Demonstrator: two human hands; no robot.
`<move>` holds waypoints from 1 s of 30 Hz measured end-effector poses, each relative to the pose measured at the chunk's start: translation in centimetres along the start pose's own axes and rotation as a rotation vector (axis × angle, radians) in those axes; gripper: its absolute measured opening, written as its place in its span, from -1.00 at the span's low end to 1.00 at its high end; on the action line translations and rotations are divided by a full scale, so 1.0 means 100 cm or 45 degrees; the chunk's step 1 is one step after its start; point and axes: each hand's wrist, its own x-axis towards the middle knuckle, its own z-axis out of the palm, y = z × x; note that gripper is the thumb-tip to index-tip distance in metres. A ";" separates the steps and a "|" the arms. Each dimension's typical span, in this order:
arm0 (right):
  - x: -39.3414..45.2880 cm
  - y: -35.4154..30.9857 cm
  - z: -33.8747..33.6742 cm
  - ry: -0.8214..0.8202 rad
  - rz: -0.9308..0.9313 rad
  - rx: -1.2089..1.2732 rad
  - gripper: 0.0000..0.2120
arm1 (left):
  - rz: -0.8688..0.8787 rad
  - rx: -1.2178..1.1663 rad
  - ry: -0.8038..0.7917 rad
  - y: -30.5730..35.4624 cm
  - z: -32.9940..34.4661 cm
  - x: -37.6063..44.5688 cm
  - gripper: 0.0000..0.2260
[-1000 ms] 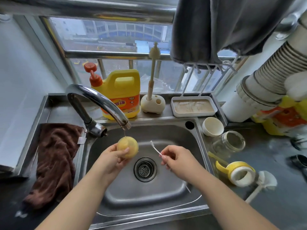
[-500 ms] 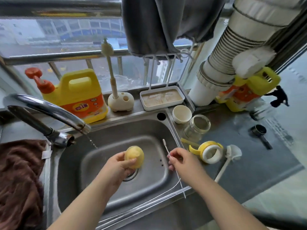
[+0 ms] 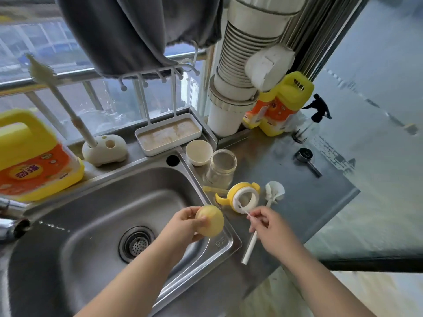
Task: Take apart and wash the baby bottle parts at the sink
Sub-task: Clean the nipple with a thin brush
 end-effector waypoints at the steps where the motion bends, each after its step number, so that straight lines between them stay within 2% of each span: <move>1: 0.001 0.004 -0.003 -0.007 0.032 0.026 -0.85 | -0.022 -0.030 -0.006 0.000 0.003 0.002 -0.82; 4: 0.004 0.014 -0.004 -0.019 0.142 0.107 -0.88 | -0.032 -0.155 0.024 0.001 -0.004 0.000 -0.88; 8: 0.013 0.029 0.001 0.151 0.411 0.384 -0.88 | -0.018 -0.234 0.092 0.001 -0.014 -0.003 -0.89; 10: 0.017 0.030 0.010 0.160 0.500 0.444 -0.84 | -0.030 -0.241 0.105 0.000 -0.017 -0.004 -0.90; 15: 0.034 0.031 0.025 0.121 0.463 0.224 -0.75 | -0.044 -0.242 0.125 -0.004 -0.017 -0.004 -0.90; 19: 0.038 0.035 0.026 0.075 0.420 0.046 -0.80 | -0.052 -0.231 0.122 -0.006 -0.019 -0.002 -0.90; 22: 0.036 0.040 0.016 0.246 0.372 -0.139 -0.81 | -0.058 -0.236 0.113 -0.004 -0.020 0.001 -0.88; 24: 0.040 0.042 0.010 0.332 0.427 -0.221 -0.78 | -0.059 -0.253 0.104 -0.003 -0.021 0.002 -0.86; 28: 0.055 0.047 0.011 0.279 0.529 -0.250 -0.78 | -0.073 -0.317 0.099 -0.004 -0.025 0.001 -0.84; 30: 0.053 0.045 0.007 0.350 0.505 -0.201 -0.80 | -0.075 -0.345 0.112 -0.004 -0.033 0.000 -0.83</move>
